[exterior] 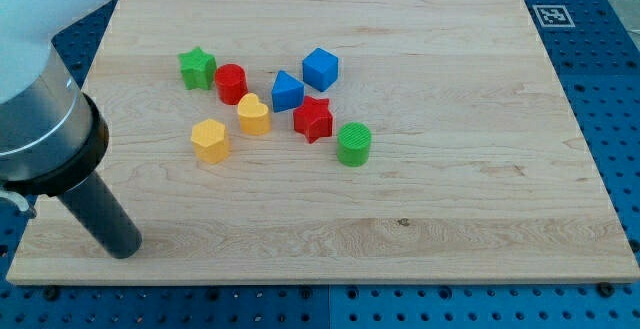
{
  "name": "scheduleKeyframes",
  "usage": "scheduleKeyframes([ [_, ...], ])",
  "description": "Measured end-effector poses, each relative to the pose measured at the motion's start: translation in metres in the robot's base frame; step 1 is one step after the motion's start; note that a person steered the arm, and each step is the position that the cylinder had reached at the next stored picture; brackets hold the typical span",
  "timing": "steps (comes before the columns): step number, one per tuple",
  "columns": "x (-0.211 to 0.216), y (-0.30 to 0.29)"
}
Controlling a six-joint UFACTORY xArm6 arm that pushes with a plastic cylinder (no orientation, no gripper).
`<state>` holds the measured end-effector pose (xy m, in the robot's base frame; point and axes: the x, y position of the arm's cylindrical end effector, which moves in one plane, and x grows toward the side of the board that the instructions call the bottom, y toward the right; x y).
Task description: Push the red circle slightly up
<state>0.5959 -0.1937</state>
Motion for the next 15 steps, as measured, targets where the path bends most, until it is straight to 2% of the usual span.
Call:
scheduleKeyframes([
  [3, -0.001, 0.000],
  [6, -0.021, -0.002],
  [10, -0.121, -0.020],
  [11, -0.139, -0.018],
  [12, -0.139, -0.018],
  [13, -0.143, 0.006],
  [14, -0.158, 0.060],
  [15, -0.165, 0.069],
])
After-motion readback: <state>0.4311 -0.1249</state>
